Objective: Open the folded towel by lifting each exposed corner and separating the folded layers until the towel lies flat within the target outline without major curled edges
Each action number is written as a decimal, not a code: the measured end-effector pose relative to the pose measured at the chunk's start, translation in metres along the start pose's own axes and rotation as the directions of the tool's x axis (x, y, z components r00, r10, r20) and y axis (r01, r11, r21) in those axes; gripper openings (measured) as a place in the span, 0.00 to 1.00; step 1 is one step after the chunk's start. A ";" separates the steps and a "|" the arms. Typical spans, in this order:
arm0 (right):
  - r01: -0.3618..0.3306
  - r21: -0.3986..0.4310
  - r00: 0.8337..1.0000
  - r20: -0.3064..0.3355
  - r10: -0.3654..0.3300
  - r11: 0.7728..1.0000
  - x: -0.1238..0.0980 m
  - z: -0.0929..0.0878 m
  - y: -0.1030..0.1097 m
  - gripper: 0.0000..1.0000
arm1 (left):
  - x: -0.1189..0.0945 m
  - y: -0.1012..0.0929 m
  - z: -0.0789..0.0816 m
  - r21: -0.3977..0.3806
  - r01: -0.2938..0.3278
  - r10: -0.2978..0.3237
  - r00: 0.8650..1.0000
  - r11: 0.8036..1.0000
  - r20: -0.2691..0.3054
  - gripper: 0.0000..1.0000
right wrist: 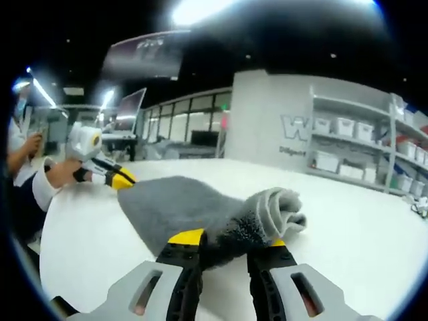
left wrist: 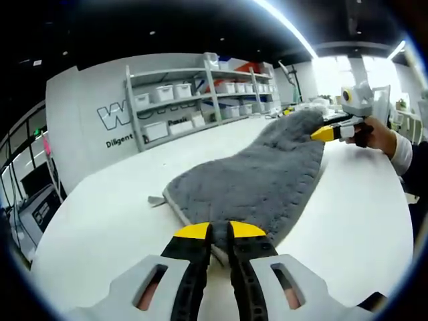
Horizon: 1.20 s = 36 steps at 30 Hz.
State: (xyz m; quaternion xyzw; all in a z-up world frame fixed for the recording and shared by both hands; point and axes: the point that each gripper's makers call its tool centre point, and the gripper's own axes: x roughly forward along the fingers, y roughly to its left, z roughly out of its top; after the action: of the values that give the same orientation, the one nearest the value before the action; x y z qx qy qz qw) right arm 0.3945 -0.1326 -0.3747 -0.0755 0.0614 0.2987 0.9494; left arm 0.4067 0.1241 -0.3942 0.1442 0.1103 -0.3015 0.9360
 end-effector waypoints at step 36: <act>0.046 -0.003 0.986 -0.158 -0.045 0.999 -0.034 -0.026 -0.029 0.22 | -0.001 0.005 0.001 -0.066 0.017 -0.014 0.999 0.998 0.035 0.27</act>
State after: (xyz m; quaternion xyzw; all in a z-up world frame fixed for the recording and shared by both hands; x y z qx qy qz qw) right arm 0.3818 -0.1803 -0.3919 -0.0998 0.1348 0.2700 0.9481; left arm 0.4087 0.1279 -0.3918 0.1069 0.1055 -0.3072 0.9397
